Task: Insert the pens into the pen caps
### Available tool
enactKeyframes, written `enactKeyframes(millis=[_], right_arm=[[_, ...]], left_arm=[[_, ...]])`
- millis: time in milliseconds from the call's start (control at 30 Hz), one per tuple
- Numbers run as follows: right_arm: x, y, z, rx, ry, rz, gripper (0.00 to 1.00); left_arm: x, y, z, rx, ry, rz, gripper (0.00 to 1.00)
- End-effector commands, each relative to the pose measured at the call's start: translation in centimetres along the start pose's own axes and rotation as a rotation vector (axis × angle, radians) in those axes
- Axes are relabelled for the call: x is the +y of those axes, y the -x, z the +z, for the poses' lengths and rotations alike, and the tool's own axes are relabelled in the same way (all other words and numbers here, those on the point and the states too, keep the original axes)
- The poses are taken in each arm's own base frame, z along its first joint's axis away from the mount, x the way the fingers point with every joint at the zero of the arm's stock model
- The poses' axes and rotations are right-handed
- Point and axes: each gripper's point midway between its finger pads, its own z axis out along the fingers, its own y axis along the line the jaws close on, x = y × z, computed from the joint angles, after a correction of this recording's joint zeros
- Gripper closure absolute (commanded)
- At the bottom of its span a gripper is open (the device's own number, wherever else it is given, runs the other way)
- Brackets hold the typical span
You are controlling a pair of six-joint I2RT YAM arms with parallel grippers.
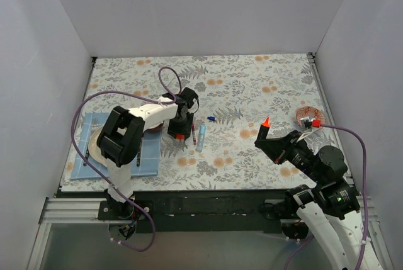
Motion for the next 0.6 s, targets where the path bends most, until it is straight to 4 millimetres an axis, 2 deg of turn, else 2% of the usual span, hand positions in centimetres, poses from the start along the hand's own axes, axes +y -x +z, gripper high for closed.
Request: enactKeyframes(millis=[0,233,367,400,500,567], right_arm=[[1.5,1.4,-0.2,-0.045,0.056,-0.02,0.99],[1.6,1.5,-0.3,-0.052,0.056,-0.025,0.99],[1.1,1.2,-0.1,-0.043,0.045,-0.024,0.99],[0.8,0.8,0.1,-0.036,0.042,-0.021,0.99],[0.5,0.1,0.6,-0.014,0.05,-0.014,0.99],[-0.1,-1.1,1.2,0.027,0.056,0.001,0.99]], left_arm=[[1.2,0.2,2.0,0.018,0.088,0.016,0.57],[1.5,-0.1,2.5,0.034,0.11,0.02,0.62],[1.4,-0.4,2.4,0.043,0.096,0.018,0.76],[1.2,-0.5,2.3,0.044,0.085,0.018,0.87],[1.1,-0.6,1.9,0.03,0.071,0.007,1.0],[0.5,-0.1,1.0,0.006,0.033,-0.008,1.0]])
